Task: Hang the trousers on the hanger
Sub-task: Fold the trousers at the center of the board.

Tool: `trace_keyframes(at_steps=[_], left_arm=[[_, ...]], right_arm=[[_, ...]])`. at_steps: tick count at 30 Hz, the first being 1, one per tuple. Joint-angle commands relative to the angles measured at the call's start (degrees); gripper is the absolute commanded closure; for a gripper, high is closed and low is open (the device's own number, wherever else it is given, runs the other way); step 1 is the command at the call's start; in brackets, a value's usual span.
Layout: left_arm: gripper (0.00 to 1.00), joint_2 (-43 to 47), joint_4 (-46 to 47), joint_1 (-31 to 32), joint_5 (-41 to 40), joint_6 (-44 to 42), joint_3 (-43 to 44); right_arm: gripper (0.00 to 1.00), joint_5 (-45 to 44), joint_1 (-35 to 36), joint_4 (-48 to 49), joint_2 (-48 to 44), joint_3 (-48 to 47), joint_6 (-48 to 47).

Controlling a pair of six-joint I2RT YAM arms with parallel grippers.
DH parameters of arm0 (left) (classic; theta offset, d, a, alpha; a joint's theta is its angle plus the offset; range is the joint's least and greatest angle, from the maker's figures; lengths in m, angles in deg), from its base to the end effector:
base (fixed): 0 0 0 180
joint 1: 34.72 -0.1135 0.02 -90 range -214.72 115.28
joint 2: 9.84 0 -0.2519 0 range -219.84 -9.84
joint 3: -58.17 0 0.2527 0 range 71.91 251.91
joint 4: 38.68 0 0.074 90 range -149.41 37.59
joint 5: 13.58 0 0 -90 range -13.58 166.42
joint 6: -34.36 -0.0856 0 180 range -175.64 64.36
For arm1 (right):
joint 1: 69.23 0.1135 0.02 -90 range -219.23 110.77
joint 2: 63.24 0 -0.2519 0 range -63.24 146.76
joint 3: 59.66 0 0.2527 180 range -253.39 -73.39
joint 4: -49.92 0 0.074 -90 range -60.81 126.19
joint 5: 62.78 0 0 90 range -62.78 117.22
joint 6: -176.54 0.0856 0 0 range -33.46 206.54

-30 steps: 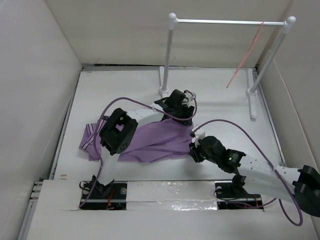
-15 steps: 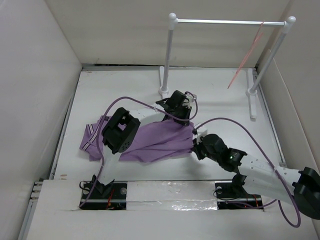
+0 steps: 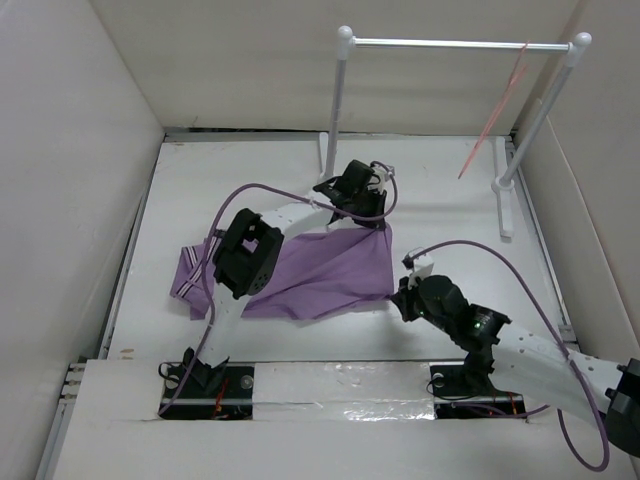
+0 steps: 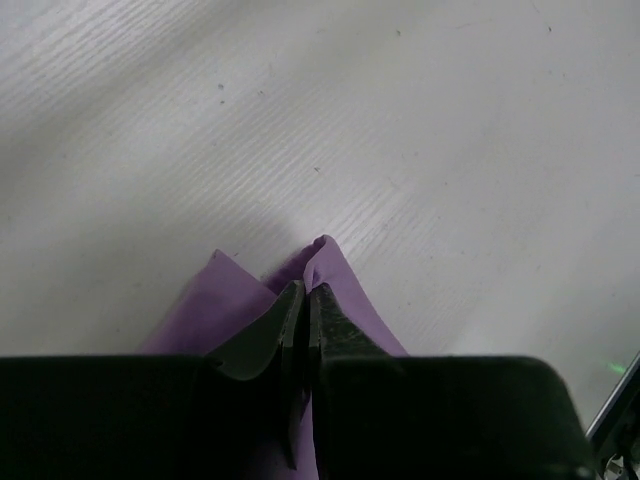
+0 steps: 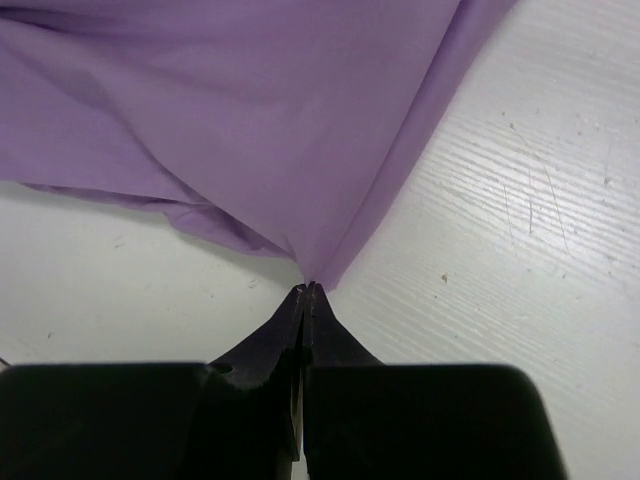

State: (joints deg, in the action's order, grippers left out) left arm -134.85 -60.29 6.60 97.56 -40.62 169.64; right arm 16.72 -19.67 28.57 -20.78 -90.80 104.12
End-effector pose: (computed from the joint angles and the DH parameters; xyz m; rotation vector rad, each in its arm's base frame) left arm 0.3822 -0.3771 0.1721 0.7372 2.1803 -0.9380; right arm 0.1514 0.1536 0.1486 -0.4925 2.1140 0.4894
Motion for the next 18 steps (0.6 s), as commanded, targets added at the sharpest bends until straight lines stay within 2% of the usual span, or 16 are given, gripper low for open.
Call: trace_keyframes(at_steps=[1,5,12,13,14,15,17,18], left_arm=[[1.00,-3.73,0.16,-0.45,-0.84,-0.35,7.02],[1.00,-7.79,-2.23,-0.97,0.12,-1.23,12.82],[1.00,-10.69,-2.32,-0.98,1.79,-1.93,13.71],[0.92,-10.08,-1.88,-0.98,2.14,-2.10,13.36],[0.82,-9.38,-1.09,-0.98,2.32,-2.11,11.62],[0.61,-8.50,-0.13,-0.46,2.41,-2.02,10.56],[0.47,-5.69,1.46,-0.45,2.15,-1.67,8.71],[0.42,-4.99,1.46,-0.45,1.80,-1.49,8.70]], right_arm=[[1.00,1.36,0.98,-4.68,-1.93,0.45,5.09],[1.00,1.01,1.50,-8.89,-2.99,-0.26,7.28],[1.00,-2.94,6.15,-13.73,-6.32,0.01,13.52],[1.00,-3.64,6.68,-14.00,-6.86,0.18,13.96],[0.88,-4.26,6.69,-13.57,-7.38,0.18,13.53],[0.78,-4.44,7.21,-13.48,-7.74,0.10,13.18],[0.56,-5.05,7.22,-14.61,-8.00,-1.04,11.95],[0.51,-5.58,7.74,-15.58,-7.83,-3.05,11.69]])
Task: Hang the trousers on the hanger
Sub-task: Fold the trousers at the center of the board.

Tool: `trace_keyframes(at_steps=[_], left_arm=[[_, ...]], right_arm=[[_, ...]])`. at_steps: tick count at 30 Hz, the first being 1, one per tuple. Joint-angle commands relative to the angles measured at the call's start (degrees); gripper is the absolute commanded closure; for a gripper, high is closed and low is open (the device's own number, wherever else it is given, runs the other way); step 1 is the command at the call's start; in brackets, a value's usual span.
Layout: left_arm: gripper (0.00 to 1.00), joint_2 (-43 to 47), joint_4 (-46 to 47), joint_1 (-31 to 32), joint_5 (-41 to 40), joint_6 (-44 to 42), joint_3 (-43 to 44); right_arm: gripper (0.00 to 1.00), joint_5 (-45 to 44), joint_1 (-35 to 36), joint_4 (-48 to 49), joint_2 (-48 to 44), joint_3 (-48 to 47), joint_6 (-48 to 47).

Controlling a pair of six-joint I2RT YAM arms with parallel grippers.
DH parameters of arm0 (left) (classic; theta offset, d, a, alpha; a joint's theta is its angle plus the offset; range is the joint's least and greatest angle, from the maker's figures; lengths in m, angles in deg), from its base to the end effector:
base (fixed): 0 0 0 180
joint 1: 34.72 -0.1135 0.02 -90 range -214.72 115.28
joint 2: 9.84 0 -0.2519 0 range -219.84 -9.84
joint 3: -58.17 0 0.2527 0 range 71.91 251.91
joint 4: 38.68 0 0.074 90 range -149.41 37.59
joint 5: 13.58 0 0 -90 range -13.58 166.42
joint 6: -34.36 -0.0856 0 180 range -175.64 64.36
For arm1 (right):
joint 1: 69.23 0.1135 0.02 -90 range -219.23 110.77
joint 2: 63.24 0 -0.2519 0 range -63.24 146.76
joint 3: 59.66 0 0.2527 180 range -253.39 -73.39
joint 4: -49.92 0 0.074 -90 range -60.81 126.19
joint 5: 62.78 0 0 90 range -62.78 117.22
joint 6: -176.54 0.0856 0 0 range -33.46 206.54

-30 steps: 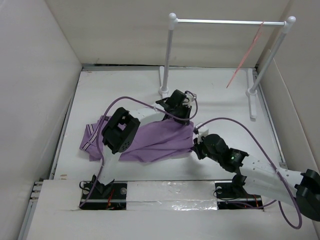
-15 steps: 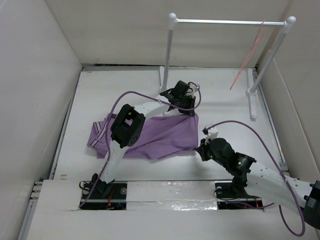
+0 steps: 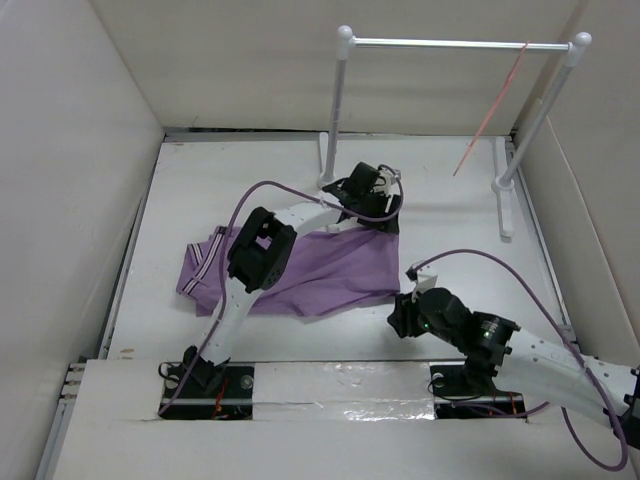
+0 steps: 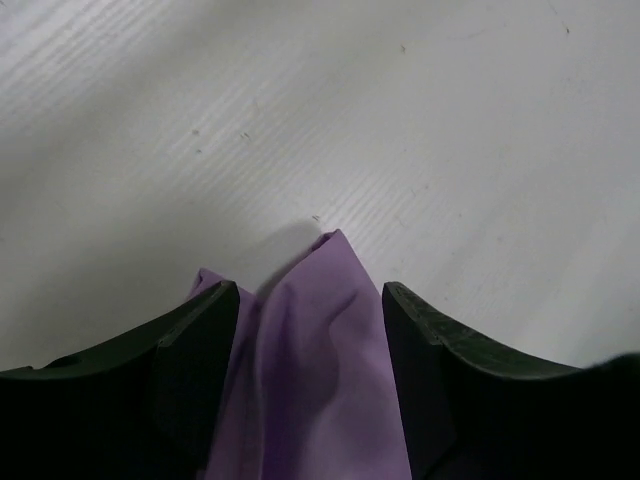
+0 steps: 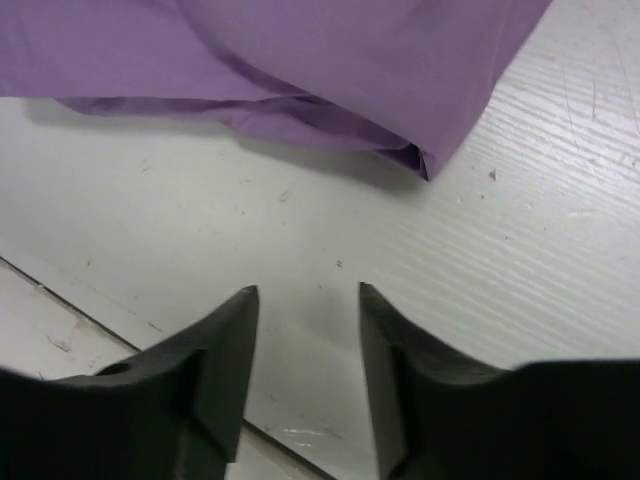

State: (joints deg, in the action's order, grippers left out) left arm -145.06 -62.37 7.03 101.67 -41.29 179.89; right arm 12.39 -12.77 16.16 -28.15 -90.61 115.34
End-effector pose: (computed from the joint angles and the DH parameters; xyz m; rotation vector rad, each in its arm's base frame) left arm 0.3973 -0.4036 0.1404 0.8038 2.2029 -1.0049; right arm 0.1230 0.1459 0.1438 -0.3997 2.2238 0.5306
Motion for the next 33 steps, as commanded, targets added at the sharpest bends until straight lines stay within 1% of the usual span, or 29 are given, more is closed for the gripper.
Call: trace_keyframes(at_steps=[1,2,4,6,7,8,9,10,11,12,13,14,15,16,17,20,23,26,31,32,33], left_arm=[[0.41,7.14,3.71,-0.89,-2.58,-0.73,-1.72],[0.41,8.38,4.41,-0.89,-2.84,-0.55,-3.03],[0.38,12.67,6.25,-0.89,-3.19,0.06,-4.79],[0.38,15.93,7.23,-0.89,-4.33,0.06,-7.95],[0.38,19.95,9.15,-0.89,-4.95,0.24,-9.70],[0.37,22.08,9.95,-0.89,-6.26,0.41,-13.99],[0.32,24.02,11.70,-0.89,-7.14,0.59,-16.12],[0.32,27.69,12.76,-0.89,-8.46,0.77,-18.31],[0.31,29.38,12.86,-0.89,-11.34,0.68,-22.34],[0.31,30.79,12.86,-1.50,-12.85,0.42,-24.29],[0.31,33.15,13.20,-1.50,-13.91,0.33,-26.40],[0.32,33.96,13.21,-2.55,-14.09,0.42,-29.99],[0.33,34.58,13.29,-3.86,-13.48,0.68,-31.59],[0.34,35.45,13.90,-4.49,-12.52,0.85,-33.26],[0.34,35.72,14.26,-4.49,-10.95,0.77,-36.06],[0.35,35.55,15.05,-5.11,-8.83,-0.54,-38.98],[0.36,33.45,14.79,-5.11,-6.72,-1.51,-38.47],[0.40,31.25,15.05,-5.11,-7.06,-2.13,-37.68],[0.45,27.38,14.35,-5.11,-6.54,-2.48,-35.12],[0.46,27.03,15.48,-5.11,-5.40,-2.31,-35.21],[0.51,26.76,15.93,-5.11,-4.87,-2.22,-35.04]], right_arm=[[0.46,-1.52,0.84,-3.61,-0.11,-4.31,-0.31],[0.37,-1.95,1.45,-3.52,0.06,-5.28,-2.41],[0.38,-2.31,1.45,-3.17,1.03,-8.27,-4.35],[0.57,-2.40,1.45,0.59,3.40,-9.33,-7.52],[0.65,-2.40,1.45,2.26,4.62,-10.03,-8.57],[0.75,-2.66,1.45,5.85,7.68,-10.56,-10.84],[0.76,-3.01,1.45,7.62,9.63,-10.91,-11.82],[0.76,-3.36,1.45,8.86,11.91,-11.35,-12.53],[0.76,-3.10,1.45,10.35,14.28,-13.01,-13.93],[0.76,-2.32,1.45,11.23,18.83,-13.89,-14.73],[0.76,-2.13,1.45,12.81,21.05,-14.42,-16.13],[0.71,-1.26,1.45,15.35,23.07,-15.65,-17.18],[0.68,0.05,1.45,15.55,26.83,-16.88,-18.94],[0.64,0.15,1.45,15.29,28.52,-17.93,-19.39],[0.56,0.07,1.45,15.98,29.85,-18.64,-19.57],[0.46,0.77,1.45,18.88,33.63,-18.91,-21.50],[0.46,0.24,0.84,19.33,36.71,-19.53,-21.94],[0.46,0.86,0.84,21.70,39.60,-19.79,-22.29],[0.47,2.52,0.84,20.82,42.16,-21.11,-22.73],[0.46,2.53,0.84,20.74,41.99,-20.59,-22.73],[0.46,2.18,0.84,20.91,41.47,-20.06,-22.30]])
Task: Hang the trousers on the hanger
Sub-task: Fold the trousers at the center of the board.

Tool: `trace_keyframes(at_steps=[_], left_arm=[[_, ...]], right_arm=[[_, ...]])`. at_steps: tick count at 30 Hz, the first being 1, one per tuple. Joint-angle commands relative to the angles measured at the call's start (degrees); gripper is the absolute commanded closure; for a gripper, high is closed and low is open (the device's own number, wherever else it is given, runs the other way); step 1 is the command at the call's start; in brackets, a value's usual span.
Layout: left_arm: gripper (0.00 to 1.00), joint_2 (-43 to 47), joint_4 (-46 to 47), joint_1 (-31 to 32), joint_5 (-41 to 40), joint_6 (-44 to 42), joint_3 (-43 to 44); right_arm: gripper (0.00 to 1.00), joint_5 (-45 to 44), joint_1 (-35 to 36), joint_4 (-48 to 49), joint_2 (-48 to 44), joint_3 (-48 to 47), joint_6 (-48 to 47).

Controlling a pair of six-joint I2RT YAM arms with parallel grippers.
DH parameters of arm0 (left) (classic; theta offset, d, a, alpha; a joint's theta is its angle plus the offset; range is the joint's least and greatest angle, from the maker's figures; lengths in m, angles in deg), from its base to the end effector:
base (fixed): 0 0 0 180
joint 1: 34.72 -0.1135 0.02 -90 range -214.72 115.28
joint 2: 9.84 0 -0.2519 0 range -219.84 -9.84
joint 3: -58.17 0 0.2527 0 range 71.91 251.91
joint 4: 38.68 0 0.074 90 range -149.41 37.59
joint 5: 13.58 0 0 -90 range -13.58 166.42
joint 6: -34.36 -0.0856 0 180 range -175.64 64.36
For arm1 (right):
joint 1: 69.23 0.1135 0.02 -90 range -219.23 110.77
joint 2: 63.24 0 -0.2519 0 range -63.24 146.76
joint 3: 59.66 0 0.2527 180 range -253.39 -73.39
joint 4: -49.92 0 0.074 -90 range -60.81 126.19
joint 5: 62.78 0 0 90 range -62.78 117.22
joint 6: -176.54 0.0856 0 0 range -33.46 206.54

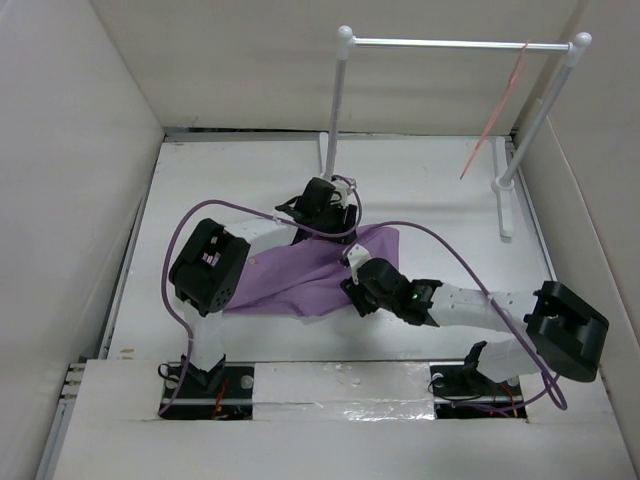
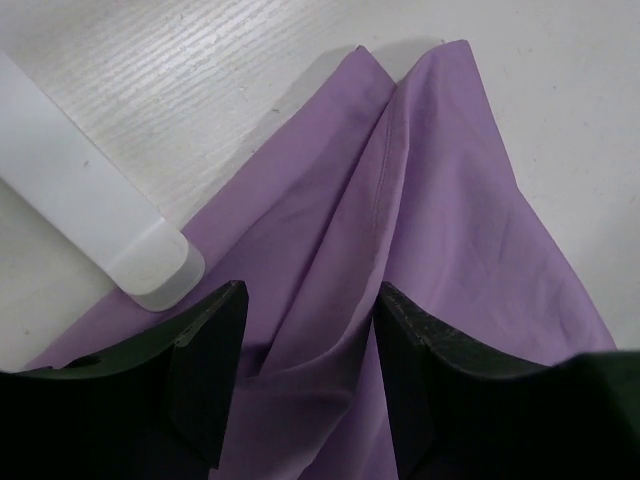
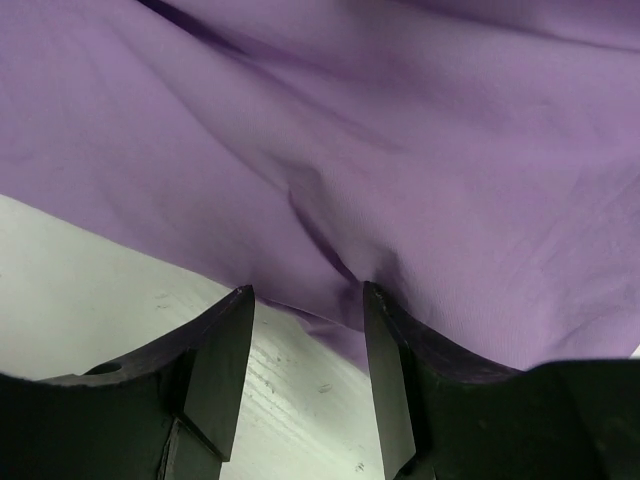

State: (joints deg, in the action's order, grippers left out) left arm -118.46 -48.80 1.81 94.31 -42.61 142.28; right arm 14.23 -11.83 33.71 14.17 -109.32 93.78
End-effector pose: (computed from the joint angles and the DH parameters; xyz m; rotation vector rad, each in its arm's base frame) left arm 0.3526 -0.2939 0.1590 0.6418 2.1709 -0.8186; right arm 0.1789 0.2441 0.1324 -0.8858 2.1588 0.3052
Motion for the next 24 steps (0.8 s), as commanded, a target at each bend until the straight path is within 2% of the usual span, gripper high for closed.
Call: trace_keyframes(at_steps=[1,2,3,7,12,14,17,20,24], left_arm=[[0.56,-0.54,2.36,0.12,2.85,-0.65,3.10],[0.56,-0.80,2.53,-0.41,2.85,-0.47,3.28],[0.65,-0.98,2.80,-0.41,2.77,-0.38,3.37],[0.76,-2.21,2.98,-0.41,3.82,0.15,4.51],[0.94,-2.39,2.80,-0.41,3.38,0.32,5.39],[1.00,-2.48,2.45,-0.93,3.12,0.41,5.83],[1.00,-2.74,3.15,-1.46,2.85,0.85,5.92],[1.00,-3.27,2.97,-1.47,1.81,1.29,6.80],[1.00,-3.88,3.24,-2.70,1.01,2.17,7.94]], right_arm=[[0.46,-0.18,-0.10,4.06,-1.11,-0.39,-0.74],[0.47,-0.19,-0.10,4.50,-1.20,-0.12,-0.74],[0.47,-0.45,-0.10,4.59,-0.60,-0.29,-1.26],[0.54,-3.09,-0.72,3.36,2.39,-1.96,-1.71],[0.69,-3.00,-1.25,3.01,4.86,-3.89,-2.41],[0.82,-3.44,-1.25,3.79,4.34,-3.19,-2.41],[0.95,-3.97,-1.25,3.80,2.32,-2.23,-2.24],[1.00,-3.00,-1.25,4.59,-0.23,-0.30,-1.62],[1.00,-1.52,-0.72,3.27,-5.58,3.21,1.00]])
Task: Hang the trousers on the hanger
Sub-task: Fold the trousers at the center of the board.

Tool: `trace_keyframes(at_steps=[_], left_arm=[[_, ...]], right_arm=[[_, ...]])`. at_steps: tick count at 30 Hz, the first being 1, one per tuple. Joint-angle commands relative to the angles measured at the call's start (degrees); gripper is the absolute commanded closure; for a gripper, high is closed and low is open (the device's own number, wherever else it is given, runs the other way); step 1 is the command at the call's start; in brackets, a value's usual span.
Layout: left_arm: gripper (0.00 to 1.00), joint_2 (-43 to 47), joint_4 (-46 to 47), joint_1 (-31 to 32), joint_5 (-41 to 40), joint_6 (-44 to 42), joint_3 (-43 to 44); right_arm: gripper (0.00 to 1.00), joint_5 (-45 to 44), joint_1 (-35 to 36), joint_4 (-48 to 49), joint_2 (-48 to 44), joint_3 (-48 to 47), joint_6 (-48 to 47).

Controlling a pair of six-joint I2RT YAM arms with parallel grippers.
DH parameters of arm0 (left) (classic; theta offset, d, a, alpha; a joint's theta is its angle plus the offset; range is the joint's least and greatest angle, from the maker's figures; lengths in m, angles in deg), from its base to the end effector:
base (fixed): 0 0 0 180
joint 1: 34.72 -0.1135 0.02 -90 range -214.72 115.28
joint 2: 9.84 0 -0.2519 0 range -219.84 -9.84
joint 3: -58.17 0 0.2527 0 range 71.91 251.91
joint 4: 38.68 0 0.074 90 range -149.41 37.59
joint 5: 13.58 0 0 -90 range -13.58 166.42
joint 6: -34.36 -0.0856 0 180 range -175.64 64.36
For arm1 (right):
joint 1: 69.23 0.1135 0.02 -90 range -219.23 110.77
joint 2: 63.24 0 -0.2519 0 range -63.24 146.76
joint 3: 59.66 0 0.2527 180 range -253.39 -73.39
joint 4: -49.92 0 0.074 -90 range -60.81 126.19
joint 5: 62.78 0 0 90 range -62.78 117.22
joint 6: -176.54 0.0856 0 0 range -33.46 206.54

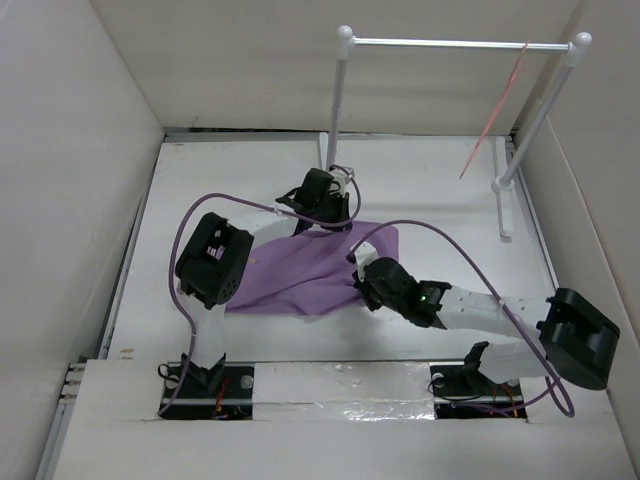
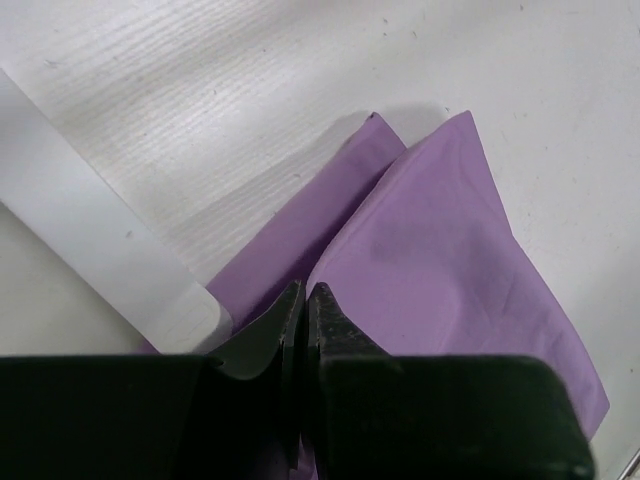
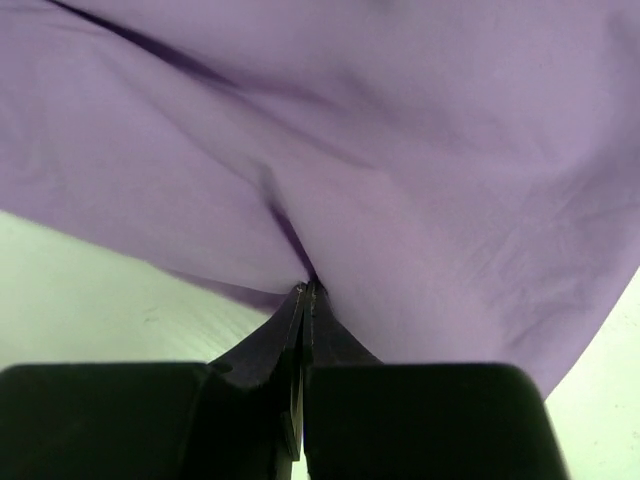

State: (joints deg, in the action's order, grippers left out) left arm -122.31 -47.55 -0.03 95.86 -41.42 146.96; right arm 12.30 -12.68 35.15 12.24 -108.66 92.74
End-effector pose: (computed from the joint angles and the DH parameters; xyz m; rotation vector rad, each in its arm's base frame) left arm 0.3769 -0.2955 0.1615 0.5989 2.1454 -0.8490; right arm 0.1842 0.2389 0.1414 -0.8449 2.1146 0.2821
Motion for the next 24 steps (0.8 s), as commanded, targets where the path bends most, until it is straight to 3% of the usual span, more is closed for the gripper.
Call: trace_keyframes(at_steps=[1,9,18,19,23,24], left_arm=[[1.00,-0.47,1.82,-1.38,-0.72,1.16,3.70],[1.00,-2.84,1.55,-1.91,-3.18,2.74,6.08],[1.00,-5.05,1.90,-1.91,-2.65,4.06,6.26],[0.94,-4.17,2.25,-1.91,-2.57,3.98,5.64],[0.68,-0.31,3.74,-1.91,-1.60,4.41,1.00],[0.60,0.75,4.36,-1.91,-1.34,4.59,0.02]], right_arm=[[1.00,1.72,0.13,2.00,-4.46,3.44,2.50],[1.00,8.06,3.39,-1.07,-9.74,9.07,7.95],[1.00,4.99,3.91,-2.92,-10.97,11.01,12.26],[1.00,4.81,3.91,-3.00,-11.41,10.83,12.17],[0.51,1.04,3.91,-9.48,-16.23,7.85,10.59],[0.47,-0.27,3.91,-10.20,-17.55,6.37,9.55]])
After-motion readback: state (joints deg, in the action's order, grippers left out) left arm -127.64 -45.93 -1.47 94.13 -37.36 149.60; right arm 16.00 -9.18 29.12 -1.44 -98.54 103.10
